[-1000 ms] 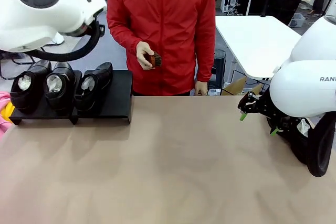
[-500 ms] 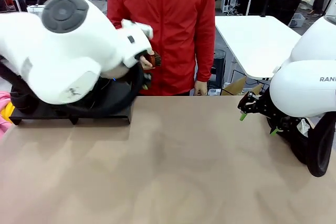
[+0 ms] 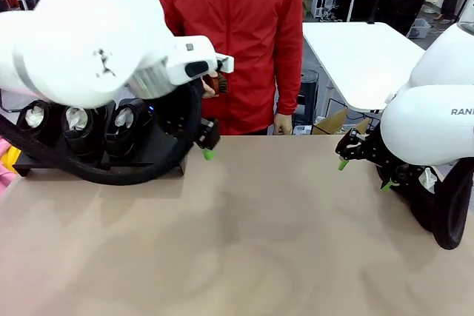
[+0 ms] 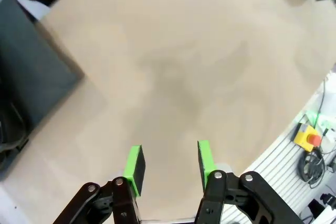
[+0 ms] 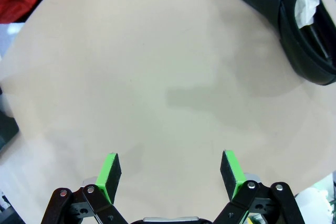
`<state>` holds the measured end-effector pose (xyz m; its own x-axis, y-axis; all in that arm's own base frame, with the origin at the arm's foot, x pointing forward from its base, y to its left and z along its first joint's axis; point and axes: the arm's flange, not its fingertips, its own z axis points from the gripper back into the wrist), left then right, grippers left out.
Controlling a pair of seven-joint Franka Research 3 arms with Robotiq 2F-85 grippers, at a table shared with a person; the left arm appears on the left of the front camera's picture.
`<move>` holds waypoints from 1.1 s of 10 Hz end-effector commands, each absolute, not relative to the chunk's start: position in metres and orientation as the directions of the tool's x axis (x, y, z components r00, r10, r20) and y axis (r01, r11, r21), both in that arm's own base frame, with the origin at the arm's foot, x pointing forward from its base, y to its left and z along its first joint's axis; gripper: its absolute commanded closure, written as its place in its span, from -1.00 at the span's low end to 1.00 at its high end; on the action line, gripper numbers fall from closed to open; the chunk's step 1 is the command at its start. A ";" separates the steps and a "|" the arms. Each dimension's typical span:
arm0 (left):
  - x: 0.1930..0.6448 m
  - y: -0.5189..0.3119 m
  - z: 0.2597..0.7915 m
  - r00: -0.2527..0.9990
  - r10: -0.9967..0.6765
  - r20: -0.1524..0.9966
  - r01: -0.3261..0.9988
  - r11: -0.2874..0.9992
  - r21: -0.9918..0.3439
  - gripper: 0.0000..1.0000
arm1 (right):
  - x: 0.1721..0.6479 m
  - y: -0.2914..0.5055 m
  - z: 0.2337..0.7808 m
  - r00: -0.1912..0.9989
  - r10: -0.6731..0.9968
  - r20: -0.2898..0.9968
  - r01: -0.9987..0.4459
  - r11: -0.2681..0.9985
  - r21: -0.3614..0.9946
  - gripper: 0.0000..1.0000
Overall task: Organize the shoes by placing them on the stand.
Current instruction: Pick up one Shoe and place it in the middle of the table.
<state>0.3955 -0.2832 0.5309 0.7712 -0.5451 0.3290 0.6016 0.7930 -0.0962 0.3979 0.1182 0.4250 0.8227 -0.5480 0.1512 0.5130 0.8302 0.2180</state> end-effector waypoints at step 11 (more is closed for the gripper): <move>0.396 -0.283 0.531 0.771 -0.545 0.329 0.602 0.793 -0.096 -0.10 | 0.412 -0.008 0.434 0.971 -0.193 0.141 0.150 0.952 0.267 -1.00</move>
